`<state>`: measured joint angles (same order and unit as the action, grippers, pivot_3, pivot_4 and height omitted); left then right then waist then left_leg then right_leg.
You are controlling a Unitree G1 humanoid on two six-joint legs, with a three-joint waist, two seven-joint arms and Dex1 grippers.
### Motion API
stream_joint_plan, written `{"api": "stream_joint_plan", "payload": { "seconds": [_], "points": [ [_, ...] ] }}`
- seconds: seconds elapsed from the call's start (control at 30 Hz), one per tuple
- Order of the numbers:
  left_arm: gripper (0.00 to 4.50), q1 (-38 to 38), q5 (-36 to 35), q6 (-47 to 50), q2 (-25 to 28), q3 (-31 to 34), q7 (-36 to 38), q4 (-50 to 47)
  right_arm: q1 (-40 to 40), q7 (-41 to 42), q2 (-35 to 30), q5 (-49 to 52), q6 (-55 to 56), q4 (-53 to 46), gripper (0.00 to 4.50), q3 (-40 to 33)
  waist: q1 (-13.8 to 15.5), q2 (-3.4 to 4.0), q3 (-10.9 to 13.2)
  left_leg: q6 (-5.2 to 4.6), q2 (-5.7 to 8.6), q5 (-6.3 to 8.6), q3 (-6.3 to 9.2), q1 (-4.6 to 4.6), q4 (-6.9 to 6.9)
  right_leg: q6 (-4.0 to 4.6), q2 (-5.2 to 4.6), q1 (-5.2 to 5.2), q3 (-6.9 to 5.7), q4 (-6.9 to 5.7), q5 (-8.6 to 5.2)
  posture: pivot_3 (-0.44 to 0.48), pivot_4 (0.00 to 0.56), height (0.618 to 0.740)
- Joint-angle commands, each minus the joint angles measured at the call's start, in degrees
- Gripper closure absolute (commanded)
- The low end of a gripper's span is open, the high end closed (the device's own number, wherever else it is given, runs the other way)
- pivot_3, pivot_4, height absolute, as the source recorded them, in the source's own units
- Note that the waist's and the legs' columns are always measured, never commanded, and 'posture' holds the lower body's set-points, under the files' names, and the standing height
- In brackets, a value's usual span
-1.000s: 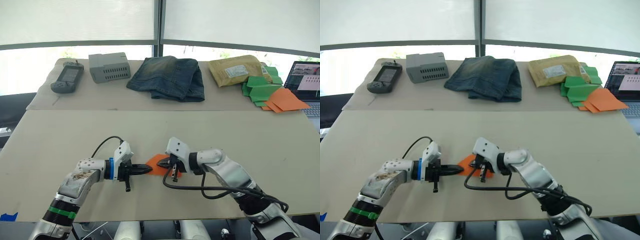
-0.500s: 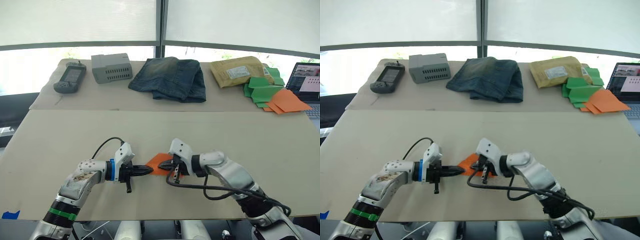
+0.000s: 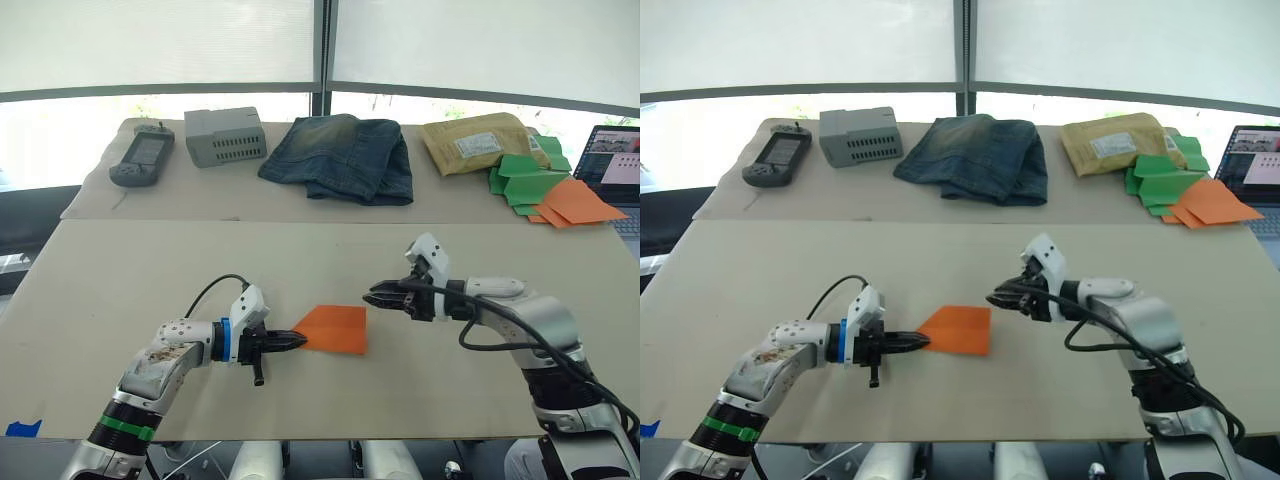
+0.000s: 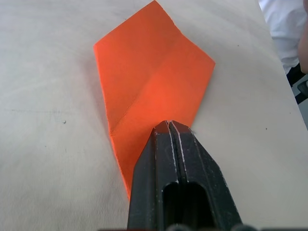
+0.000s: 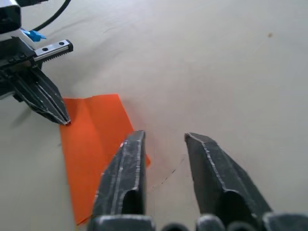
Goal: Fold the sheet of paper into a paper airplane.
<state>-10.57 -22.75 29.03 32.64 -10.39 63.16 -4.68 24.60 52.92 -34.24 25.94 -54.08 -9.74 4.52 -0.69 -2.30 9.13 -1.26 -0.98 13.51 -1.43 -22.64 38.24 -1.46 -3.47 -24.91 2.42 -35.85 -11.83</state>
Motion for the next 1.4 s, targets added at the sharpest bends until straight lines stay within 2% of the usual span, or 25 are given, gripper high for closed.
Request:
{"api": "stream_joint_plan", "payload": {
  "seconds": [0.03,0.43,0.57,0.7,0.9,1.1,1.4],
  "points": [
    [4.5,1.5,1.9,0.5,0.1,-2.3,-0.4,2.3,0.6,1.0,-0.5,3.5,-3.6,1.1,1.94,-1.8,0.0,0.01,0.0,0.0,0.0,0.0,0.01,0.0,0.0,-0.01,0.0,0.0,0.01,0.0,0.0,0.0,0.15,0.722],
    [4.5,1.3,2.1,0.2,0.2,-2.3,-0.5,2.6,1.9,1.2,4.0,3.9,-3.5,4.1,1.94,2.8,-0.1,0.1,-0.1,0.0,0.01,0.0,-0.03,0.13,0.0,-0.06,0.02,0.11,0.02,0.0,0.02,0.0,0.15,0.722],
    [4.5,1.2,2.0,0.2,0.3,-2.2,-0.5,2.6,1.3,2.4,3.0,3.2,-1.2,2.2,3.08,4.2,0.0,0.1,-0.1,0.0,0.01,0.0,-0.03,0.12,0.0,-0.06,0.02,0.11,0.02,0.0,0.01,0.0,0.15,0.722],
    [4.5,1.2,2.0,0.4,0.5,-2.2,-0.4,2.5,-0.5,3.9,1.6,-0.3,8.3,-1.3,4.47,5.9,0.0,0.11,-0.1,0.0,0.0,0.0,-0.03,0.13,0.0,-0.07,0.02,0.11,0.01,0.0,0.01,0.0,0.15,0.722],
    [4.5,0.9,2.0,0.4,0.6,-2.4,-0.1,2.9,-4.7,7.7,-2.8,-8.9,27.3,-4.9,4.47,10.3,0.0,0.11,-0.1,0.0,0.02,0.0,-0.12,0.13,0.0,-0.11,0.02,0.13,0.0,0.03,-0.02,0.0,0.15,0.722],
    [4.5,0.0,2.2,0.2,0.5,-2.6,0.2,3.9,-9.0,7.1,-3.7,-17.8,48.2,-4.1,4.47,12.1,0.0,0.11,-0.1,0.01,0.03,0.0,-0.17,0.21,0.0,-0.11,0.02,0.2,-0.02,0.02,-0.02,0.0,0.15,0.722],
    [4.5,-0.1,2.2,0.1,0.7,-2.7,0.4,4.2,-14.8,5.0,-4.7,-27.0,68.2,0.2,4.47,13.8,0.0,0.11,-0.1,0.01,0.0,0.01,-0.17,0.54,0.0,0.27,0.01,0.54,-0.02,0.04,-0.26,0.0,0.15,0.722]
  ]
}}
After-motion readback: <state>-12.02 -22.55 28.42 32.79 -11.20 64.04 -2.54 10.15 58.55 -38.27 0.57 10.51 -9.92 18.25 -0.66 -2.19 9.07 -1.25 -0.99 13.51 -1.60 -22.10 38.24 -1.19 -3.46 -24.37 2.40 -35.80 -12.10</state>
